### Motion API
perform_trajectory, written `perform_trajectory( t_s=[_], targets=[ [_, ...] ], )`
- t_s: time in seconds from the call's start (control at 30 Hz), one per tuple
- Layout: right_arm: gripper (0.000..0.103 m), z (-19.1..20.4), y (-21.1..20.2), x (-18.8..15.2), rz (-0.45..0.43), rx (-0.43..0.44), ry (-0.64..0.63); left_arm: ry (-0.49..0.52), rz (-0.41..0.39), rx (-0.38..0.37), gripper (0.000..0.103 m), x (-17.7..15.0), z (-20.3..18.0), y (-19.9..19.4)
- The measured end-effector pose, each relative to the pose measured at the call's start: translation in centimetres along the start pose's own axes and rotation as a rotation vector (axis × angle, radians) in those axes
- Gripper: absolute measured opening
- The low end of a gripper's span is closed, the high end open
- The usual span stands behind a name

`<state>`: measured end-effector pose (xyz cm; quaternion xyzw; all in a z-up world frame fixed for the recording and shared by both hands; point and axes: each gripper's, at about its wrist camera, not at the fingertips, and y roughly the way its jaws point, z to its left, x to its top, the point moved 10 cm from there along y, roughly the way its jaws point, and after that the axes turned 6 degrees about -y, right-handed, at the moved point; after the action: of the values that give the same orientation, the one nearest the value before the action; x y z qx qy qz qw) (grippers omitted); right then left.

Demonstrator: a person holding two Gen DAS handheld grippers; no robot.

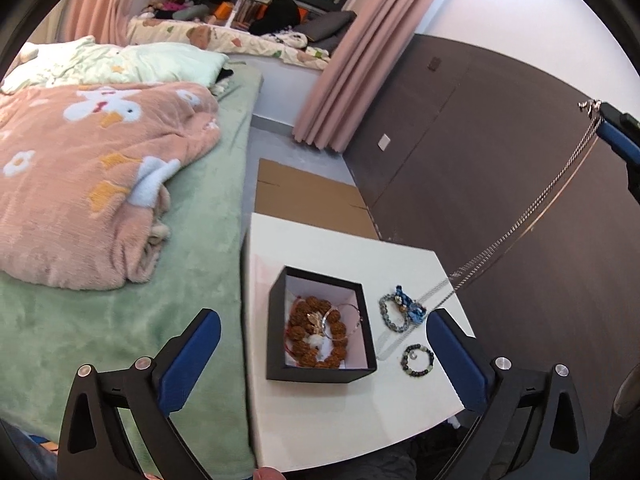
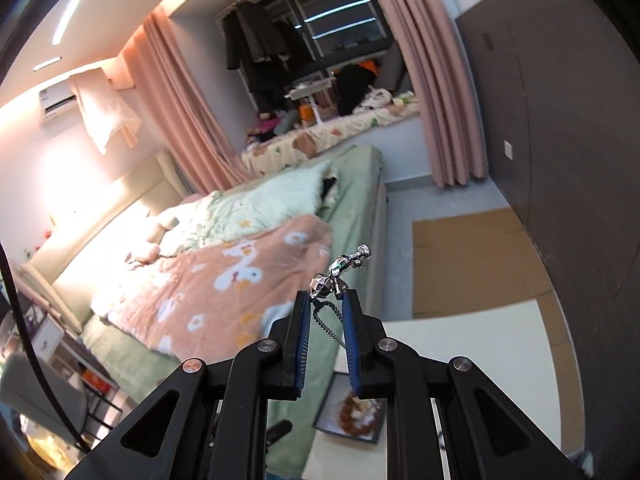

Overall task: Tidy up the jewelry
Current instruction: 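Lift the long silver chain with the right gripper and carry it over the box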

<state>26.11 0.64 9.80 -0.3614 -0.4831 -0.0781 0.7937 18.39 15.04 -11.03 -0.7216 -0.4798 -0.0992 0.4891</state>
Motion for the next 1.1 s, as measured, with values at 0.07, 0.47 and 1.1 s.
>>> perform_trajectory(
  t_s=[0.07, 0.47, 1.1],
  targets=[
    [0.018, 1.0, 0.3, 0.4, -0.002, 0.013, -0.008, -0.005, -0.015, 0.004, 0.103, 0.3, 0.4, -0.6],
    [0.018, 3.3, 3.8, -0.7, 0.049, 0.027, -0.034, -0.007, -0.048, 0.025, 0.102, 1.1, 2.0, -1.8],
    [0.067, -6.9, 5.4, -11.8, 0.2, -0.016, 0.141, 0.038, -0.057, -0.003, 0.103, 1.0, -1.2, -0.7]
  ],
)
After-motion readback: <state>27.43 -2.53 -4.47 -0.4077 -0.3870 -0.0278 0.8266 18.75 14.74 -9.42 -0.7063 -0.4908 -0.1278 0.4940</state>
